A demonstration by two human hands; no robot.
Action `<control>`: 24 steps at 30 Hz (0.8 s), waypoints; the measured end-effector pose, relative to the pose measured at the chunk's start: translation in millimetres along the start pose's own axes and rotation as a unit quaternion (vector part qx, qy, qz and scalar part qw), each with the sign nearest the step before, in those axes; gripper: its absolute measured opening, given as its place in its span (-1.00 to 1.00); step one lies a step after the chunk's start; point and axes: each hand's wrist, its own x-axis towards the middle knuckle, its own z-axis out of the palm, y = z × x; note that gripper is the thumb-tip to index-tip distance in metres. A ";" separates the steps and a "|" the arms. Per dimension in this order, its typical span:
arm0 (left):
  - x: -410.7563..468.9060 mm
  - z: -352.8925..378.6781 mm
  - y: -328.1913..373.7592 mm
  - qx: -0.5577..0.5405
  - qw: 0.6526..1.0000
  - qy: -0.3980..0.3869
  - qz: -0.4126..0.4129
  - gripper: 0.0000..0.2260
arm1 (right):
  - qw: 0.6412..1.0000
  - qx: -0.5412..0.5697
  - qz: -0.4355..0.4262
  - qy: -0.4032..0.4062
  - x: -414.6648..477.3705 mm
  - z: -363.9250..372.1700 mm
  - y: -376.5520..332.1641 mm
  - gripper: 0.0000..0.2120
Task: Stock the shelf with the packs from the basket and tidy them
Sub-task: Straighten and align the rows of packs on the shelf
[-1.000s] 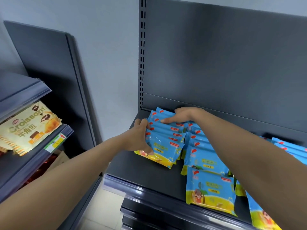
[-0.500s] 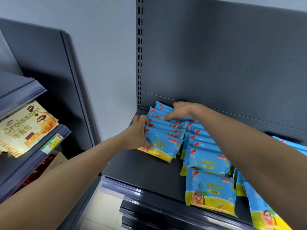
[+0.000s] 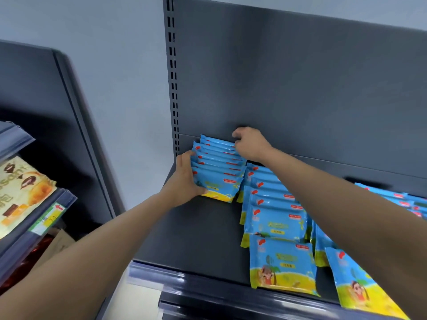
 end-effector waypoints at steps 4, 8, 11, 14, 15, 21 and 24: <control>-0.1 3.1 3.7 -0.016 1.000 -0.015 -0.006 -0.06 | 0.997 0.018 0.079 -0.020 -11.4 3.0 3.7 -0.62; 2.1 8.9 6.0 -0.039 0.998 -0.045 -0.018 0.05 | 0.975 0.152 0.140 -0.082 -18.6 7.2 0.7 -0.57; 3.5 10.2 4.2 -0.108 0.992 -0.058 -0.028 0.08 | 0.958 0.222 0.160 -0.085 -18.5 10.7 -0.3 -0.57; 6.4 6.4 1.4 -0.192 0.978 -0.073 -0.027 0.09 | 0.913 0.346 0.213 -0.035 -11.8 14.3 3.1 -0.61; 7.4 4.5 2.3 -0.203 0.976 -0.078 -0.028 0.10 | 0.895 0.380 0.232 -0.016 -9.0 17.3 6.4 -0.71; 23.7 -7.3 2.3 -0.214 0.966 -0.135 -0.062 0.15 | 0.808 0.519 0.279 -0.001 -15.5 24.6 2.6 -0.83; 29.3 -12.1 -1.4 -0.218 0.960 -0.155 -0.088 0.16 | 0.757 0.591 0.277 0.004 -16.2 24.4 -0.1 -0.86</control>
